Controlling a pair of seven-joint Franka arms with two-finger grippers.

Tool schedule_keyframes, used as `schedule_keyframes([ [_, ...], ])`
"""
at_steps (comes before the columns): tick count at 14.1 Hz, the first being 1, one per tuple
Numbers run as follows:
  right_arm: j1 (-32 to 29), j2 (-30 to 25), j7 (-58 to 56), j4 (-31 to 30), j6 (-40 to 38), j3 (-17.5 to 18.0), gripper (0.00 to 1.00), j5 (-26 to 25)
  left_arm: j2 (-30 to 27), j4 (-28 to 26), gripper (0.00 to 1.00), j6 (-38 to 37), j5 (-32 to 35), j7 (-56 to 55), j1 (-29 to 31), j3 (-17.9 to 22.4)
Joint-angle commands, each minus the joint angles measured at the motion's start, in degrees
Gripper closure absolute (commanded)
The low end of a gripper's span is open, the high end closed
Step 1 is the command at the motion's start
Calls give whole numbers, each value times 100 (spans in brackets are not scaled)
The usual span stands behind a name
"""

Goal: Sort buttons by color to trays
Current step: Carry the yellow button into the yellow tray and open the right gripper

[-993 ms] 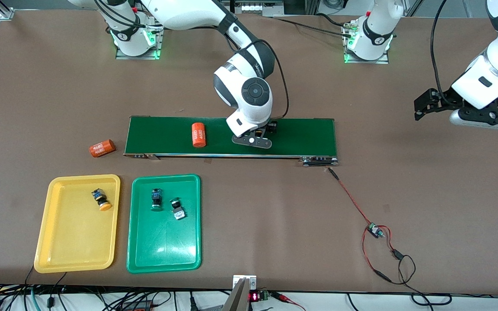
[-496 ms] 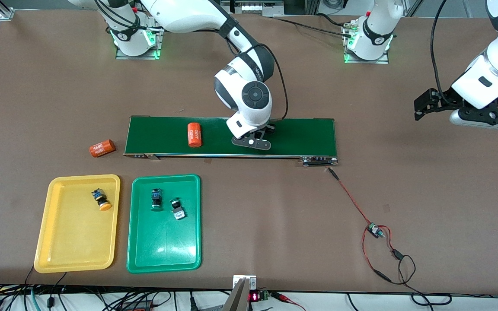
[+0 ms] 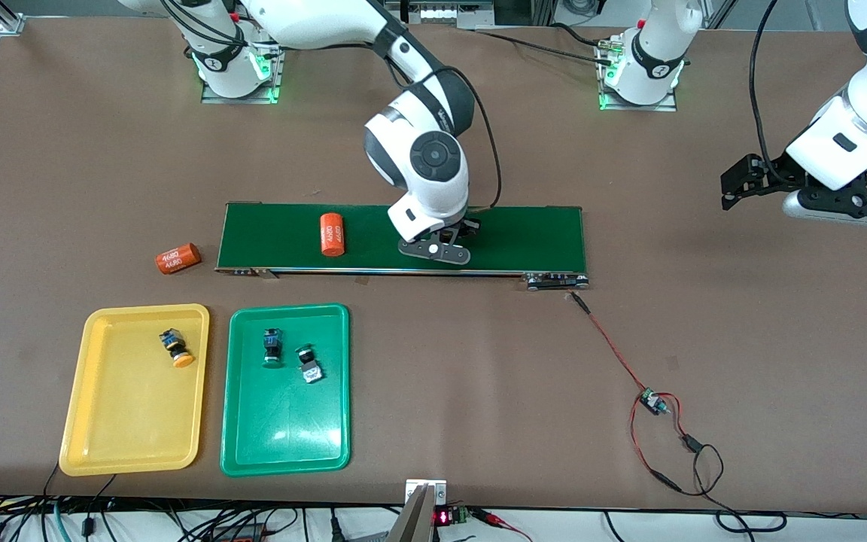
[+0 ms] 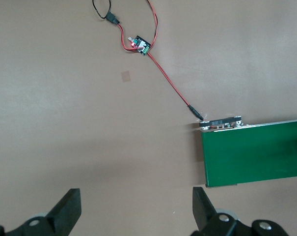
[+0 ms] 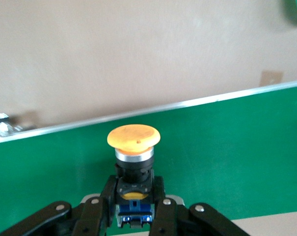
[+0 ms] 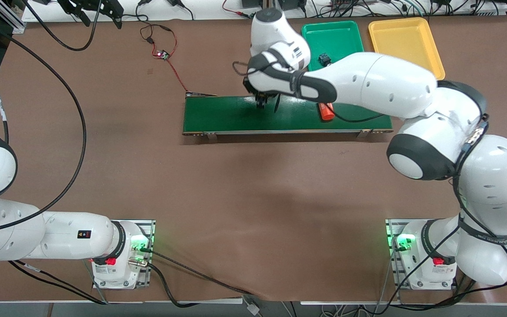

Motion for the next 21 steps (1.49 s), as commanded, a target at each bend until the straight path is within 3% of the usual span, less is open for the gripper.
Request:
schedule_keyframes([
  [1, -566, -329, -42, -29, -77, 20, 100, 99, -13, 106, 0, -130, 141, 54, -2, -21],
  [5, -1576, -391, -1234, 452, -770, 107, 100, 229, -13, 106, 0, -130, 149, 19, -10, -21],
  [12, -3115, -312, -4397, 463, -1517, 73, 100, 239, -13, 106, 0, -130, 141, 19, -2, -21],
  [17, -4012, -146, -6708, 463, -1518, 73, 100, 222, -13, 106, 0, -130, 141, 19, -10, -21],
  [21, -4609, 109, -9281, 463, -1282, 64, 100, 230, -13, 106, 0, -130, 141, 19, -2, -21],
])
